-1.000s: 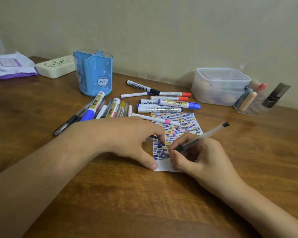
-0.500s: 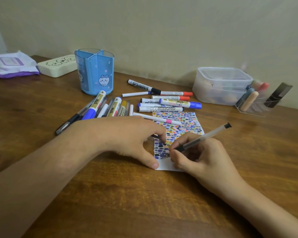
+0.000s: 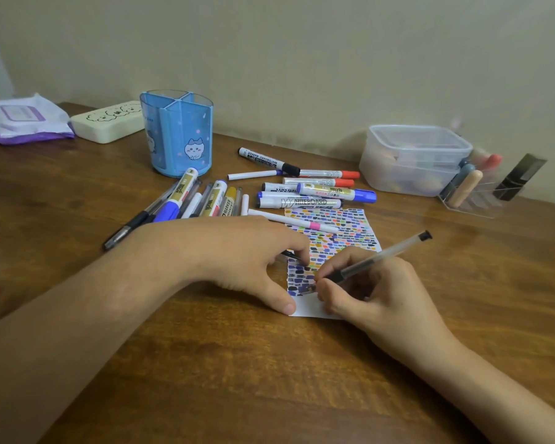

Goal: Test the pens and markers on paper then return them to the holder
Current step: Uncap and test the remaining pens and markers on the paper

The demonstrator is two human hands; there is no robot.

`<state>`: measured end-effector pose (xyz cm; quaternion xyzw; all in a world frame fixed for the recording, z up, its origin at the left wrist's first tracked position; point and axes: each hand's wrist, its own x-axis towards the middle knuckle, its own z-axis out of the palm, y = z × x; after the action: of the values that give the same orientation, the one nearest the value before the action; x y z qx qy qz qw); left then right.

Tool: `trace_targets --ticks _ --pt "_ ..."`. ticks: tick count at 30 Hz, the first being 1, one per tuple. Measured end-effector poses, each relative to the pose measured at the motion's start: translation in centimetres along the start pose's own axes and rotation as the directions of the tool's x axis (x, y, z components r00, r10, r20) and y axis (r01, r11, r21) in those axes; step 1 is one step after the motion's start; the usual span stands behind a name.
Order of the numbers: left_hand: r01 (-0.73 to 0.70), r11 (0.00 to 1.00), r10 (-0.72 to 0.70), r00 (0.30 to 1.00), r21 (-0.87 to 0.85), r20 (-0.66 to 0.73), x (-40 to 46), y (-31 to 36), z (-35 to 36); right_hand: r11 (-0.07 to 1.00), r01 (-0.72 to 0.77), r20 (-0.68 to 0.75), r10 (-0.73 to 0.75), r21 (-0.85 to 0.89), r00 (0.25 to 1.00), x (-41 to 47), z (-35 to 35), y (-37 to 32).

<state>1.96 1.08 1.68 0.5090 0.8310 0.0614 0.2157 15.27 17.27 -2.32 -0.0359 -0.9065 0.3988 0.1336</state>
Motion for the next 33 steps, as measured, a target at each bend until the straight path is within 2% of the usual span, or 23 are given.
trace_targets --ticks 33 --pt "0.002 1.0 -0.002 1.0 -0.003 0.004 0.01 -0.17 0.1 1.0 -0.003 -0.01 0.003 0.012 1.0 -0.01 -0.03 0.0"
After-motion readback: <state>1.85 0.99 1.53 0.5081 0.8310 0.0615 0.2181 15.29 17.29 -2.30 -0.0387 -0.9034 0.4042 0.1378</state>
